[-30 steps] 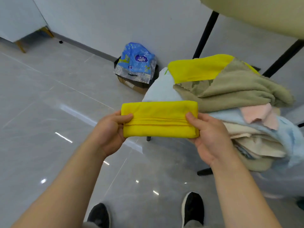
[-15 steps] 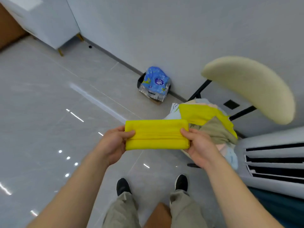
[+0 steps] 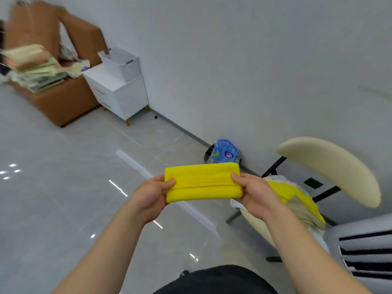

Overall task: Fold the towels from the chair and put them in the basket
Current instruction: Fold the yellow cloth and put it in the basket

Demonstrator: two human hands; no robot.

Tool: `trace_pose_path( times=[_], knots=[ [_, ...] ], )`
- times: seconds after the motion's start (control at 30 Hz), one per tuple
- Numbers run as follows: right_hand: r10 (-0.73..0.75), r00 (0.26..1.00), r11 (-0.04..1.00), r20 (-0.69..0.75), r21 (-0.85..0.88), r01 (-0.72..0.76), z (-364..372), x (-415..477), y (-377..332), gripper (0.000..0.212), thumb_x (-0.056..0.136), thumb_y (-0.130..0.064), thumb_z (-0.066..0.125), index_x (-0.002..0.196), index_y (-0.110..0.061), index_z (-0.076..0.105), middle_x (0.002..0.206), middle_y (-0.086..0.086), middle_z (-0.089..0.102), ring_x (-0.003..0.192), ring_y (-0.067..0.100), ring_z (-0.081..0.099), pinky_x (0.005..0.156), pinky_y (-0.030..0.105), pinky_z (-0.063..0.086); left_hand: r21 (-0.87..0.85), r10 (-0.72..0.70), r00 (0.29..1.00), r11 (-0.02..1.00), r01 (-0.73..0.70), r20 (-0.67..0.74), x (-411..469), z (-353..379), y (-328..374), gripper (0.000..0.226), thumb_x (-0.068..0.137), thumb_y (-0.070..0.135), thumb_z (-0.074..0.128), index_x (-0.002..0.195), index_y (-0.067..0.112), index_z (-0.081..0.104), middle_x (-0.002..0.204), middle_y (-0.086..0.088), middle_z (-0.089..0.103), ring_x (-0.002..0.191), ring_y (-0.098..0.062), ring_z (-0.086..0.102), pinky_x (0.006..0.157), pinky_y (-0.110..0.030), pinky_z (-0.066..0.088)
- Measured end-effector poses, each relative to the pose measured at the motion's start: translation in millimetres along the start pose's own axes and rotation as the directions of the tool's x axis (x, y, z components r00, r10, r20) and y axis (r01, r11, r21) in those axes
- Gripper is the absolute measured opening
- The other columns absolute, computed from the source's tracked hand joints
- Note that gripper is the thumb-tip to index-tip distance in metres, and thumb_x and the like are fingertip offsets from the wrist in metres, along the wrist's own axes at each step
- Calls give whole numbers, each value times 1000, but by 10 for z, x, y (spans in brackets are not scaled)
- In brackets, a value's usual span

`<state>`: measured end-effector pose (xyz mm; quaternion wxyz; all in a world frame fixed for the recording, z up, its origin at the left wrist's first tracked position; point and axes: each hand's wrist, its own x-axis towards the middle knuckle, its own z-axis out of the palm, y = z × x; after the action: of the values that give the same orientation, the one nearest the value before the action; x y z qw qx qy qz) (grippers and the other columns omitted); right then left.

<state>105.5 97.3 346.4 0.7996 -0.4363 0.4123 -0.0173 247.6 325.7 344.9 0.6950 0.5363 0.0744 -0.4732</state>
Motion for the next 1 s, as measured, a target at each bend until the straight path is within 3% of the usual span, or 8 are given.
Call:
trace_pose_path(
  times=[0.13,0.53,0.83,1.0],
  knots=[
    [-30,999,999,10,-18,30,307,232,-183,29,96,-12,62,123,-2,64,116,15,73,107,29,69,73,36,59,15,31,999,999,-31,-15,208,-180,328,33,99,3,50,132,0,55,121,-17,70,114,-33,66,93,-41,53],
    [-21,997,1000,71,15,20,1289,2062,-965,31,95,-13,64,122,1,64,112,16,74,101,27,72,74,36,59,103,49,995,994,-40,-91,1640,-737,1798,33,97,6,56,130,1,57,119,-16,71,111,-33,68,91,-42,54],
    [17,988,1000,151,-13,-15,2631,3470,-2000,32,93,-14,64,122,0,64,110,15,75,93,24,74,68,33,60,43,77,978,997,-70,-195,2622,-1313,3415,33,95,6,59,127,-1,58,117,-17,72,109,-33,68,90,-41,54],
    [37,985,998,166,-61,-28,3439,4209,-2264,33,93,-14,66,122,1,64,112,16,74,99,27,73,72,36,60,19,87,970,996,-85,-227,3151,-1906,4115,29,96,5,59,124,-1,60,114,-18,72,107,-33,69,89,-40,54]
  ],
)
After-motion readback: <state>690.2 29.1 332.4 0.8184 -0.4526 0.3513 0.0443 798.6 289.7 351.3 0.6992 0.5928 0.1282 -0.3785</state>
